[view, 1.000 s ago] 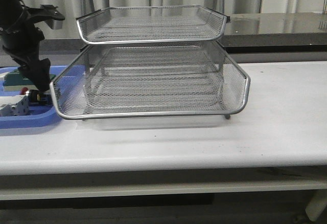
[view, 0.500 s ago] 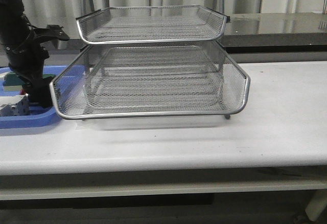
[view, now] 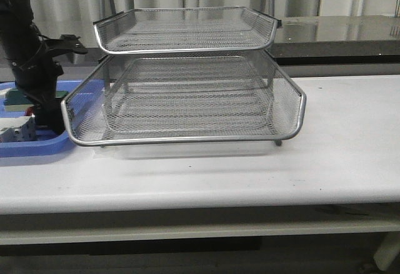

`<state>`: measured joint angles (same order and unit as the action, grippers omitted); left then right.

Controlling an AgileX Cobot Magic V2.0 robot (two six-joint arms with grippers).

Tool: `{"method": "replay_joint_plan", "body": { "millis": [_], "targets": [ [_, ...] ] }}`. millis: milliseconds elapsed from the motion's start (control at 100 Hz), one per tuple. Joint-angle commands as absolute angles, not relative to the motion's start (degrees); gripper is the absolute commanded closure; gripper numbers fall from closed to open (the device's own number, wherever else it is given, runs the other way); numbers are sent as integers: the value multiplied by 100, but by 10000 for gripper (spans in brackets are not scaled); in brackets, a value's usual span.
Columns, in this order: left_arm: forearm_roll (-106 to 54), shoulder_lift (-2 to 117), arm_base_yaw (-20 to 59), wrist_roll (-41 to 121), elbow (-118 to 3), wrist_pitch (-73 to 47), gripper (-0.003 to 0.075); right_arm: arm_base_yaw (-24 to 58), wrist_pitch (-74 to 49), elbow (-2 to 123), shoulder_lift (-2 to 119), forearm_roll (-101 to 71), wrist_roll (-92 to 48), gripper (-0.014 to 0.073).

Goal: Place button on rack with both arms
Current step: 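Lower the left gripper into the blue tray and grasp the red button, then lift the red button and carry it over the pulled-out wire tray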

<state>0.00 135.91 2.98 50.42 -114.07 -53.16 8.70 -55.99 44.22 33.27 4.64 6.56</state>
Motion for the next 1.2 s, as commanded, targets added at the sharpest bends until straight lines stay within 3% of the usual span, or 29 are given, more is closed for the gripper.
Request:
{"method": "replay_joint_plan", "body": {
  "millis": [0, 170, 340, 460, 880, 1190],
  "targets": [
    [-99, 13263, 331, 5045, -11571, -5160, 169, 838, -5291, 4614, 3335, 567, 635, 662],
    [-99, 13263, 331, 5045, -11571, -5160, 433, 838, -5291, 4614, 3335, 567, 635, 662],
    [-99, 13263, 331, 5045, -11571, -5136, 627, 838, -5291, 4614, 3335, 567, 635, 662],
    [-99, 13263, 331, 5045, -11716, -5174, 717, 838, -5291, 4614, 3335, 567, 635, 662],
    [-113, 13173, 313, 4525, -13180, -6659, 716, 838, -5291, 4614, 3335, 567, 635, 662],
    [-173, 12698, 123, 4031, -13310, -7304, 716, 838, -5291, 4614, 3335, 567, 635, 662]
  ]
}}
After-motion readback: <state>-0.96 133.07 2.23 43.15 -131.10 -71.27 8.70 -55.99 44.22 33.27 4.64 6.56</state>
